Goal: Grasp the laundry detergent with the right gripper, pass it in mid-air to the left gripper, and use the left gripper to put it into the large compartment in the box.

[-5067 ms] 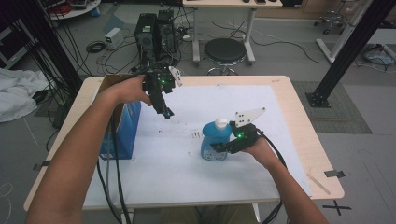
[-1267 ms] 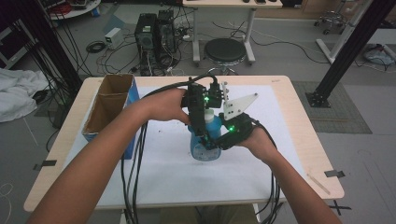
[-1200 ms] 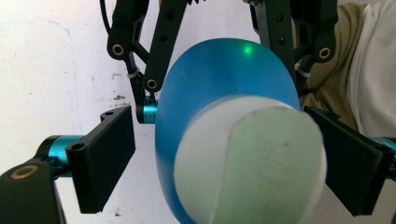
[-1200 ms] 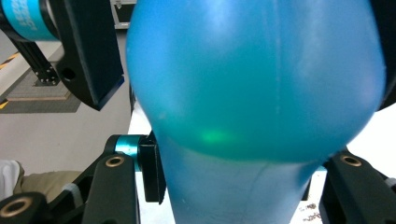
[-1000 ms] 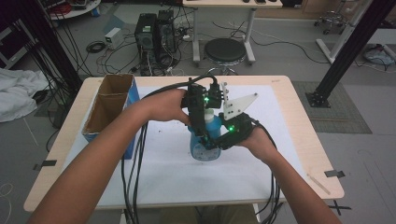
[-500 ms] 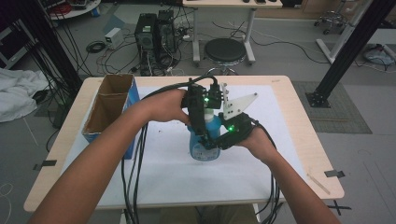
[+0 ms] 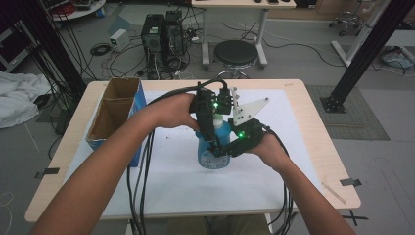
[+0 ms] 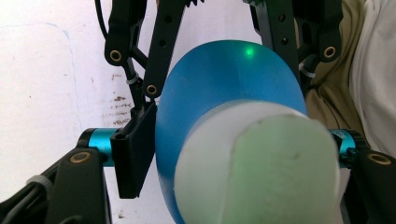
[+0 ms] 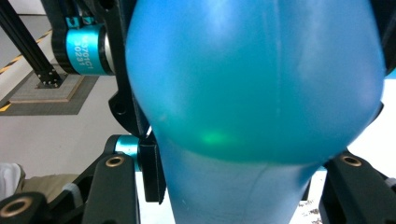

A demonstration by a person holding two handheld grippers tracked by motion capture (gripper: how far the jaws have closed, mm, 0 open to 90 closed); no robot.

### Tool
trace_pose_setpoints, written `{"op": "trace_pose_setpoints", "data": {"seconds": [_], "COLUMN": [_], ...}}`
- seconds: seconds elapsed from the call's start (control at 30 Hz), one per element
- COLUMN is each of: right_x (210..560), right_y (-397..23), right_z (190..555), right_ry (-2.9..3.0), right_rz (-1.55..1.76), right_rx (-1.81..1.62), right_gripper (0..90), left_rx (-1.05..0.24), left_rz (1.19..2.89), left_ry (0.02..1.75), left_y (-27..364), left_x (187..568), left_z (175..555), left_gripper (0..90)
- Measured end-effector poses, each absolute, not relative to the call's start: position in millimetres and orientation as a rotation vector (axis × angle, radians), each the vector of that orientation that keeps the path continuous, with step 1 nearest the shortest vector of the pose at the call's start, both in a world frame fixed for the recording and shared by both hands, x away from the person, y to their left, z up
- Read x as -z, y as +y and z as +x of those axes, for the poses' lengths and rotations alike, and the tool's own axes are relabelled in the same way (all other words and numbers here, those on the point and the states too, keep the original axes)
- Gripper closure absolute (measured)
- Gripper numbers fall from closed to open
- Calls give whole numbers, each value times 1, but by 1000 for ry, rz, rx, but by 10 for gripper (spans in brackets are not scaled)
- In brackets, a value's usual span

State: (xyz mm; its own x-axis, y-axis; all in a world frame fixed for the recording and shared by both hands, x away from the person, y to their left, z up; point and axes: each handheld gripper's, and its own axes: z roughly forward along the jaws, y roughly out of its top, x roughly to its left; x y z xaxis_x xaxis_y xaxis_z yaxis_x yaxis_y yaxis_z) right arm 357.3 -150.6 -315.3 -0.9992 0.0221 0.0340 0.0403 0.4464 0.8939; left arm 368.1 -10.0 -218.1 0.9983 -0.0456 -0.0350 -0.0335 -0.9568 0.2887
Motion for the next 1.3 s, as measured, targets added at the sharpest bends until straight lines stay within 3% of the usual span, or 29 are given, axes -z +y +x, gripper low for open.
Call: {"op": "trace_pose_setpoints", "data": {"seconds": [0.27, 0.97, 1.03, 1.13, 1.3], "right_x": [316, 311, 310, 306, 307], "right_y": [-151, -153, -154, -156, -163], "right_z": [358, 355, 355, 356, 353], "right_ry": [-2656, -2680, -2662, -2668, -2723], "right_rz": [-60, -30, -25, -44, -34], "right_rx": [1641, 1651, 1660, 1646, 1571], "right_gripper": [441, 434, 392, 243, 174], "left_rx": [68, 51, 43, 35, 15], "left_rz": [2841, 2796, 2808, 2812, 2811], "left_ry": [-71, -125, -139, -161, -150], "left_y": [-9, -7, -7, -7, -4], "left_x": [218, 213, 212, 212, 207], "left_z": [368, 363, 361, 358, 357], "left_gripper": [372, 380, 381, 381, 381]}}
